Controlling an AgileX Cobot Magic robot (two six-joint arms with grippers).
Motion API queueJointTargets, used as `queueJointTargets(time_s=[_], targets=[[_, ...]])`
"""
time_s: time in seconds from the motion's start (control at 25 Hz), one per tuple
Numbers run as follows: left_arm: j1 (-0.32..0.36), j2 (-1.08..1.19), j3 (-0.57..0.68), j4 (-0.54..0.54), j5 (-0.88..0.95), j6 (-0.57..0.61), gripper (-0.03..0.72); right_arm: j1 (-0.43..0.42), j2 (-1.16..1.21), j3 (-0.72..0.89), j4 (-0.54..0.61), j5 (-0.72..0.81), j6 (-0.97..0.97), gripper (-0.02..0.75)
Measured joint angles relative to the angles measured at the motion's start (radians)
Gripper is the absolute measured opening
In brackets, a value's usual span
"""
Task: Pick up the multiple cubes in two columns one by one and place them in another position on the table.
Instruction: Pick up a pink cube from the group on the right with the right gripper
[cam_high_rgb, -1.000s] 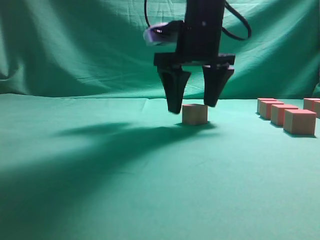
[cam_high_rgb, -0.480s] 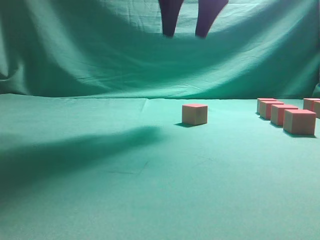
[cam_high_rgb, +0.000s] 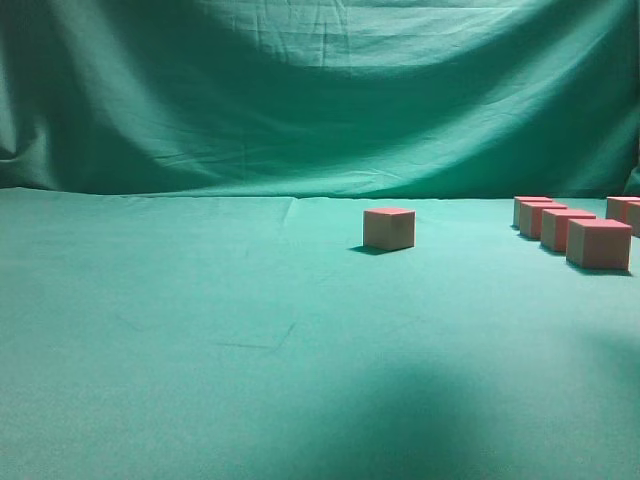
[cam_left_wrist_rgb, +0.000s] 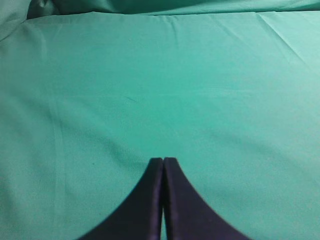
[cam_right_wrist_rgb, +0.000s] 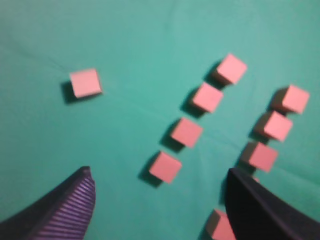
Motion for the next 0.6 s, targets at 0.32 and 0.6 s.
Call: queueJointTargets(time_s=[0.32, 0.6], targets=[[0.000, 0.000, 0.000, 0.000, 0.000, 0.000, 0.000, -0.216, -0.091, 0.421, 0.002, -0.058, 0.041, 0.524], [0.000, 0.000, 0.000, 0.000, 0.000, 0.000, 0.000, -0.317, -0.093, 0.624, 0.065, -0.292, 0.057, 0.524]])
